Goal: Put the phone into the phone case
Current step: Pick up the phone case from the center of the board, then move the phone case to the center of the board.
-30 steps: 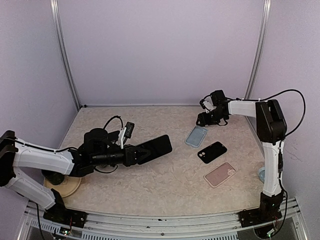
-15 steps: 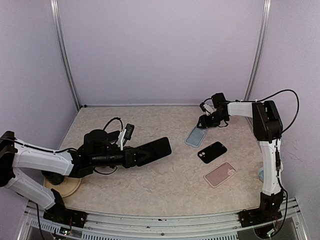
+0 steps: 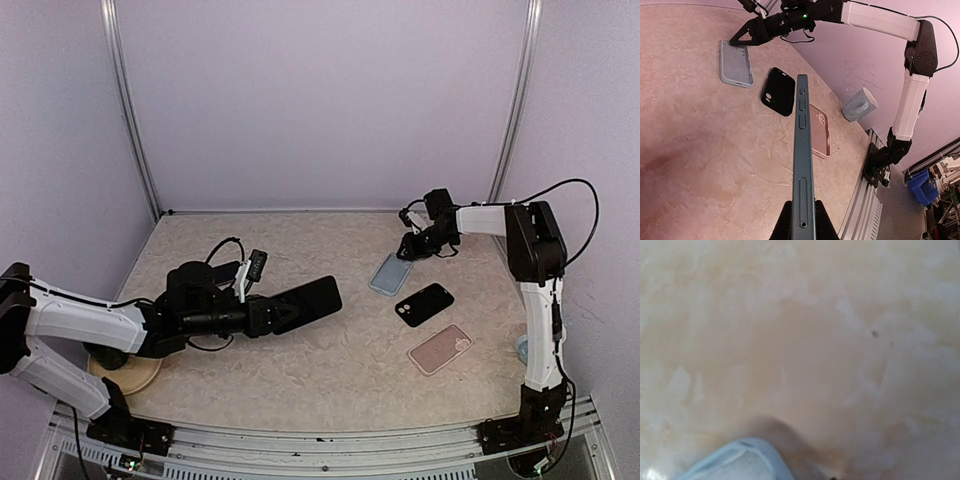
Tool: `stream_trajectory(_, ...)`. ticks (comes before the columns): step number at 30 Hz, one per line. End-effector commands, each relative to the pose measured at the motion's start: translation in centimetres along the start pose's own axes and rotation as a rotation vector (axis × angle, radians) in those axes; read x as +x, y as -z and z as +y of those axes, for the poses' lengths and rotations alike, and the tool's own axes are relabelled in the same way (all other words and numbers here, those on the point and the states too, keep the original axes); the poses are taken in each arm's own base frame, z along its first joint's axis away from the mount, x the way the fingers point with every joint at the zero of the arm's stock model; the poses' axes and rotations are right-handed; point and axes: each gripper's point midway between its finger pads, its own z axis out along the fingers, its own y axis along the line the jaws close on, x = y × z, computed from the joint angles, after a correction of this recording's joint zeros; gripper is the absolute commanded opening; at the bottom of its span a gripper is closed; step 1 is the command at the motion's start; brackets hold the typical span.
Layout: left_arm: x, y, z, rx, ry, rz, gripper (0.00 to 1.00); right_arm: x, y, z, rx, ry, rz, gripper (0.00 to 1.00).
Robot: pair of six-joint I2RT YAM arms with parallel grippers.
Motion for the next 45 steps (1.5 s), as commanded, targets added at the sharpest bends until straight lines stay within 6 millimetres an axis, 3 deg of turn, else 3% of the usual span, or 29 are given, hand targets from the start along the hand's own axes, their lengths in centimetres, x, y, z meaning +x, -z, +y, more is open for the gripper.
stream_trajectory(1, -1.5, 0.1, -1.4, 0.062, -0.018, -0.066, 0.00, 2.0, 0.7, 0.3, 0.005, -0.031, 0.039, 0.21)
stream_trajectory(6, -1.3, -0.1, -1.3, 0.059, -0.012, -0.065, 0.00, 2.4, 1.2, 1.2, 0.012, -0.040, 0.043, 0.09)
stream_trajectory(13, -1.3, -0.3, -0.8, 0.045, -0.001, -0.073, 0.00, 3.0, 2.2, 3.1, 0.011, -0.102, 0.043, 0.09)
stream_trajectory(24, -1.2, -0.6, 0.0, 0.027, 0.013, -0.077, 0.00, 3.6, 3.0, 8.1, -0.002, -0.190, 0.018, 0.06)
stream_trajectory(32, -1.0, -0.5, 1.3, -0.020, 0.043, -0.083, 0.00, 5.0, 3.2, 12.5, -0.018, -0.208, 0.003, 0.05)
stream_trajectory(45, -0.7, -0.3, 2.7, -0.077, 0.083, -0.080, 0.00, 8.4, 3.5, 16.9, 0.015, -0.218, -0.004, 0.09)
